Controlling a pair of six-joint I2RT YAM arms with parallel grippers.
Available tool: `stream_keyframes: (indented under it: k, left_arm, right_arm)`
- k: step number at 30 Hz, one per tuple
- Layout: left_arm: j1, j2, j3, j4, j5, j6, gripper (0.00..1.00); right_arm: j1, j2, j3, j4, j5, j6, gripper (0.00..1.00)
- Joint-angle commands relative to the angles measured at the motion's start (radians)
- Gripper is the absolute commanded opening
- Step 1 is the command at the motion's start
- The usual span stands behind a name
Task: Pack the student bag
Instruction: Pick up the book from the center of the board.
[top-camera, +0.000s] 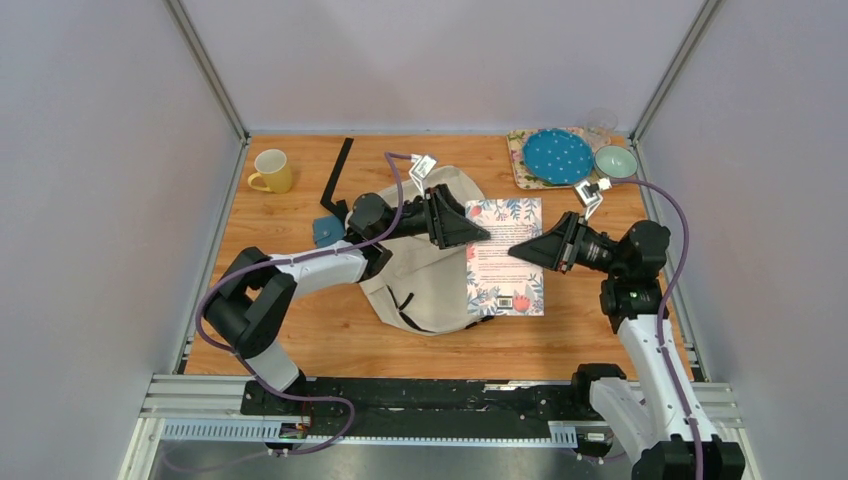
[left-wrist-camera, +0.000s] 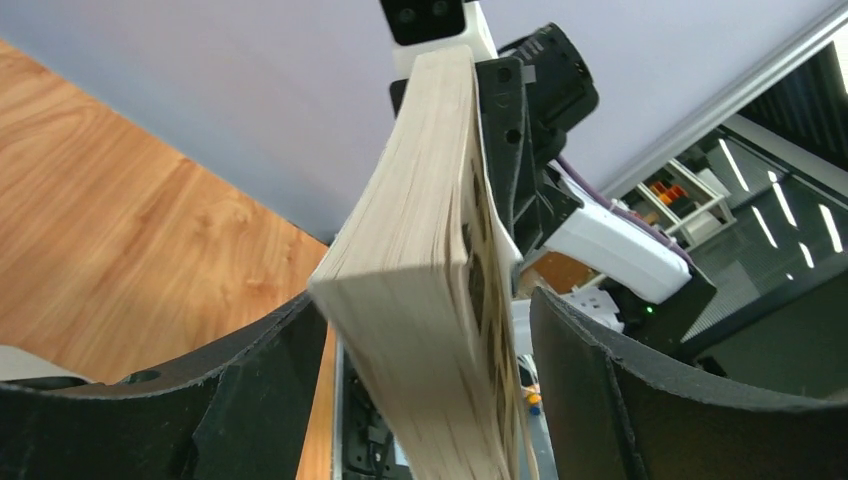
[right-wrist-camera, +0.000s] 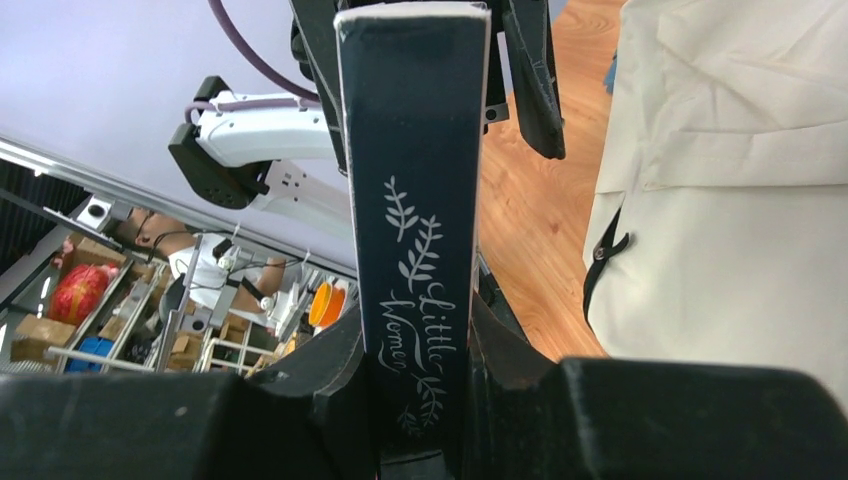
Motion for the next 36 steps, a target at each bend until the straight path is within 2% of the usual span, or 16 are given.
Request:
stream_keyframes:
  k: [1,4,5,6,7,9,10,12,13,14,16,19,24,27,29,36]
  left_arm:
    - [0.005,0.021,0.038,0.196,0.073,-0.097,0.81]
    - [0.003,0.018,0.032,0.204,0.09,-0.107,0.77]
    - [0.005,0.013,0.024,0.204,0.095,-0.107,0.62]
    - [0.005,0.01,0.017,0.204,0.099,-0.106,0.51]
    - [0.005,0.006,0.011,0.198,0.096,-0.103,0.25]
    - [0.008,-0.011,-0.023,0.181,0.081,-0.094,0.02]
    - [0.014,-0.02,-0.049,0.146,0.072,-0.077,0.0]
    - [0.029,-0.051,-0.081,0.103,0.032,-0.052,0.0]
    - [0.037,-0.068,-0.103,0.061,0.012,-0.028,0.0]
    - [0.045,-0.107,-0.15,0.03,-0.015,-0.017,0.0]
    - [0.075,-0.15,-0.198,-0.054,-0.113,0.018,0.0]
    - [0.118,-0.242,-0.301,-0.084,-0.236,0.035,0.0]
    - [0.14,-0.359,-0.391,-0.122,-0.412,0.037,0.0]
    - [0.14,-0.398,-0.436,-0.11,-0.535,-0.032,0.0]
    - [0.14,-0.408,-0.485,-0.038,-0.61,-0.107,0.0]
    - [0.138,-0.421,-0.51,0.037,-0.652,-0.201,0.0]
  right_arm:
    - [0.035,0.02,0.078,-0.02,-0.014,-0.085,0.0]
    - [0.038,0.054,0.098,-0.047,-0.018,-0.12,0.0]
    - [0.036,0.063,0.105,-0.066,-0.017,-0.132,0.0]
    - [0.036,0.078,0.124,-0.086,-0.014,-0.149,0.0]
    - [0.036,0.091,0.139,-0.117,-0.003,-0.206,0.0]
    - [0.035,0.124,0.177,-0.319,0.044,-0.305,0.01]
    - [0.036,0.134,0.223,-0.461,0.116,-0.386,0.12]
    - [0.036,0.147,0.251,-0.562,0.199,-0.438,0.3]
    - [0.036,0.143,0.25,-0.586,0.266,-0.445,0.55]
    - [0.036,0.135,0.245,-0.62,0.297,-0.453,0.65]
    - [0.036,0.1,0.234,-0.66,0.415,-0.461,0.76]
    - [0.036,0.056,0.173,-0.694,0.503,-0.444,0.8]
    - [0.039,-0.05,0.012,-0.607,0.514,-0.311,0.81]
    - [0.059,-0.107,-0.066,-0.545,0.538,-0.249,0.81]
    - [0.096,-0.127,-0.102,-0.486,0.561,-0.193,0.82]
    - [0.258,-0.103,-0.191,-0.233,0.647,-0.041,0.82]
